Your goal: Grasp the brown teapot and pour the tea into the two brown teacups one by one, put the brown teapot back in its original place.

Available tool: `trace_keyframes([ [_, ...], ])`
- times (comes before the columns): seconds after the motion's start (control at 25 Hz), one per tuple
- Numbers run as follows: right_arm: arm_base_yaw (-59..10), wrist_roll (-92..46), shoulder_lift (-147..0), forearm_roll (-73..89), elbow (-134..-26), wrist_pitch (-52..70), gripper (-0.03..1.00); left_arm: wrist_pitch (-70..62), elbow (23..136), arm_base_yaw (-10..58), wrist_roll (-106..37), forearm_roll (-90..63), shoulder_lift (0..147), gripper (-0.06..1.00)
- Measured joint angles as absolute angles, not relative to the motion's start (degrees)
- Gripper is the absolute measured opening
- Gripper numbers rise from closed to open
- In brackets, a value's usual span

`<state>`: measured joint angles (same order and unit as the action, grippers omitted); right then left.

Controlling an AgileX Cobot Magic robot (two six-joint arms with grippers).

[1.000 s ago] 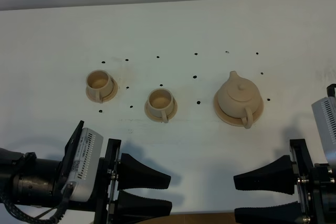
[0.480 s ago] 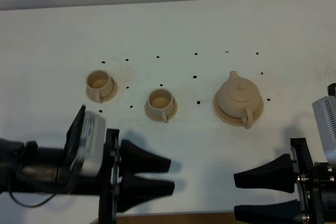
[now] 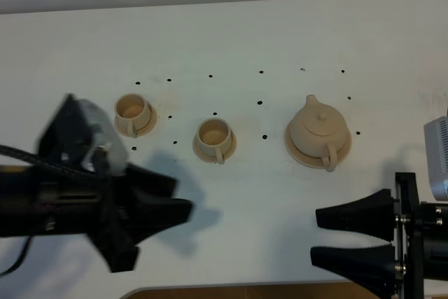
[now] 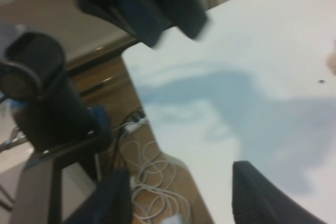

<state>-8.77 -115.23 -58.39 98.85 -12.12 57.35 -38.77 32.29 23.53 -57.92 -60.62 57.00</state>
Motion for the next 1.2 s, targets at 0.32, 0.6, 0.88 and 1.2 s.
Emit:
trace_keyframes([
  [0.32,-8.8,-115.2,-58.4,101.3,-12.1,55.4,0.45,-46.0,33.0,23.5,-4.1,-11.7,38.8,0.44],
  [0.6,-8.8,-115.2,-58.4,102.3,-12.1,55.1,0.45,-59.1,31.7,23.5,10.5,4.8,29.1,0.44],
  [0.88,-8.8,-115.2,-58.4,102.4,-12.1,55.1,0.45,-60.0,29.5,23.5,9.3,5.3,20.6,0.44],
  [1.2,-8.8,-115.2,-58.4,102.9,-12.1,55.1,0.45,-59.9,29.5,23.5,4.7,5.5,13.9,0.44],
])
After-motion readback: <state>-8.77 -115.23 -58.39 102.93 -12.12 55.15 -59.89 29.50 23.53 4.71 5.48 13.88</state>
